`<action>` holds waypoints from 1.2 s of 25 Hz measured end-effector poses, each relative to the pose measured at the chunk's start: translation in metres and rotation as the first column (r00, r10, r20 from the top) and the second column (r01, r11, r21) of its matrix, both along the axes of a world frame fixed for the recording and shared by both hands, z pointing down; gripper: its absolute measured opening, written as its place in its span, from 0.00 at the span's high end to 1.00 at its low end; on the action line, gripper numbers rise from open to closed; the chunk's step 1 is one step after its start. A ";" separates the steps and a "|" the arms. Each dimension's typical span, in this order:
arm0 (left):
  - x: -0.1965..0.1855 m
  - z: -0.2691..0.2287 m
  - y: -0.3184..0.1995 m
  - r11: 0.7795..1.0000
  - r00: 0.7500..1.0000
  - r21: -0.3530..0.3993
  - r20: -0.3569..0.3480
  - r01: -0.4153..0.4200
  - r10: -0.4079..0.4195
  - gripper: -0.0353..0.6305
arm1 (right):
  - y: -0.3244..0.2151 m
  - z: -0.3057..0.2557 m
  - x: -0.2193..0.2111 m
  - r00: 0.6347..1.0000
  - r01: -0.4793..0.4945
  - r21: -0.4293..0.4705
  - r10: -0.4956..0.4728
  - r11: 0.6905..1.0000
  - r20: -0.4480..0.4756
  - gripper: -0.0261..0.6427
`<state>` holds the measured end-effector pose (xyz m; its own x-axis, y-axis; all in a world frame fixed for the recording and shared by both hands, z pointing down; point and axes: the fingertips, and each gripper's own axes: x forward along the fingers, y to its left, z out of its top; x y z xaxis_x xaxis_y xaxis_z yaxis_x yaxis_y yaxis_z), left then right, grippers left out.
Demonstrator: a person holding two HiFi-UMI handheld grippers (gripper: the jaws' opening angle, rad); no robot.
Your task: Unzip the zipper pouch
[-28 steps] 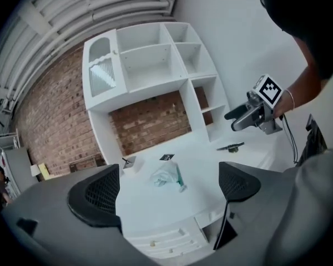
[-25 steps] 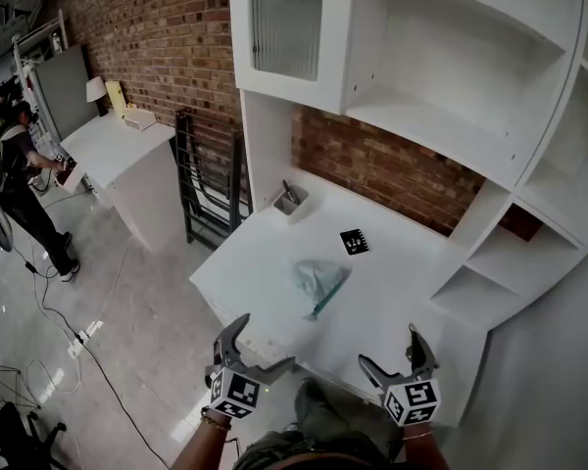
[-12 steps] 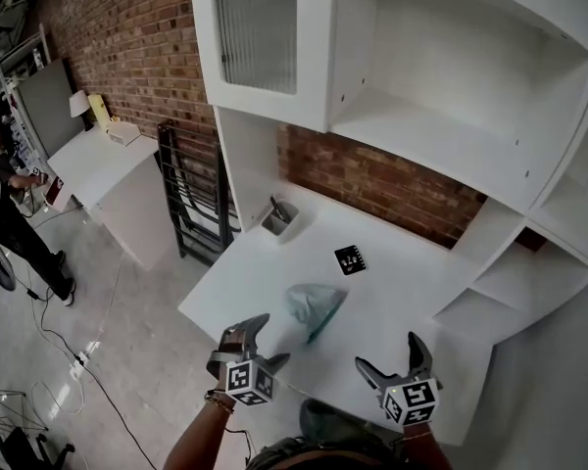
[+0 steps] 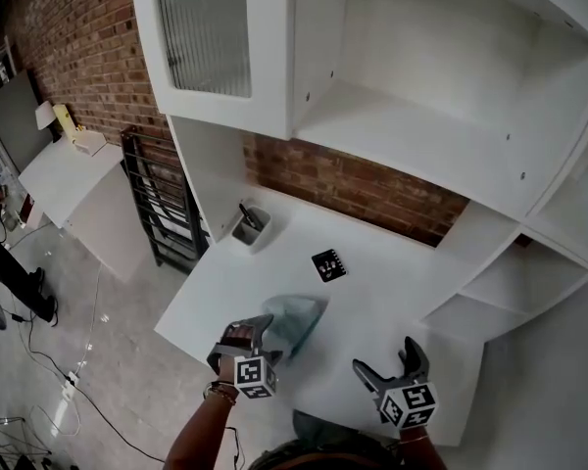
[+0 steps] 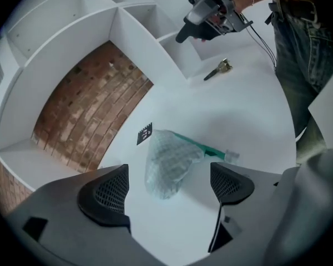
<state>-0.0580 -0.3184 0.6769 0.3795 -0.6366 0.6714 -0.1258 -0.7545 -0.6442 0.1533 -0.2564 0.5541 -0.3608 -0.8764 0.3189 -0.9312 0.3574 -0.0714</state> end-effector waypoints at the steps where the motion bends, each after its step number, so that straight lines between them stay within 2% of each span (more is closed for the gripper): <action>1: 0.006 0.004 -0.002 1.000 1.000 -0.005 0.009 -0.029 0.029 0.26 | -0.002 0.002 0.003 1.000 -0.012 -0.004 0.012 1.000 0.001 0.12; 4: 0.022 0.019 -0.008 0.993 0.989 -0.005 0.083 -0.121 0.121 0.28 | -0.003 0.010 0.010 1.000 -0.029 -0.026 0.029 0.999 -0.007 0.12; 7: 0.033 0.029 -0.017 0.980 0.964 0.015 0.182 -0.199 0.193 0.30 | -0.003 0.016 0.014 0.999 -0.044 -0.043 0.044 0.998 -0.005 0.12; 11: 0.037 0.037 -0.022 0.965 0.932 0.002 0.259 -0.261 0.252 0.34 | -0.001 0.018 0.019 0.998 -0.063 -0.050 0.062 0.997 -0.005 0.12; 13: 0.037 0.040 -0.023 0.962 0.924 -0.011 0.276 -0.273 0.265 0.35 | -0.001 0.019 0.023 0.997 -0.071 -0.054 0.071 0.996 -0.009 0.12; 16: 0.038 0.045 -0.024 0.963 0.928 -0.043 0.260 -0.265 0.267 0.43 | -0.002 0.020 0.029 0.997 -0.083 -0.059 0.082 0.995 -0.010 0.12; 19: 0.041 0.050 -0.023 0.970 0.951 -0.068 0.195 -0.232 0.241 0.67 | -0.004 0.019 0.029 0.997 -0.083 -0.060 0.083 0.995 -0.007 0.12; 22: 0.045 0.042 -0.027 0.985 0.986 -0.093 0.060 -0.149 0.154 0.88 | -0.006 0.019 0.026 0.997 -0.071 -0.060 0.071 0.996 -0.004 0.12; 27: 0.048 0.014 -0.032 0.989 0.993 -0.132 -0.105 -0.070 0.056 0.92 | -0.010 0.019 0.020 0.999 -0.043 -0.059 0.043 0.997 0.001 0.12; 29: 0.046 -0.002 -0.035 0.985 0.979 -0.169 -0.205 -0.025 -0.010 0.93 | -0.011 0.018 0.019 0.999 -0.035 -0.057 0.035 0.998 0.002 0.12; 30: 0.045 -0.012 -0.037 0.982 0.964 -0.190 -0.262 -0.003 -0.048 0.93 | -0.012 0.017 0.018 0.999 -0.032 -0.054 0.032 0.998 0.002 0.12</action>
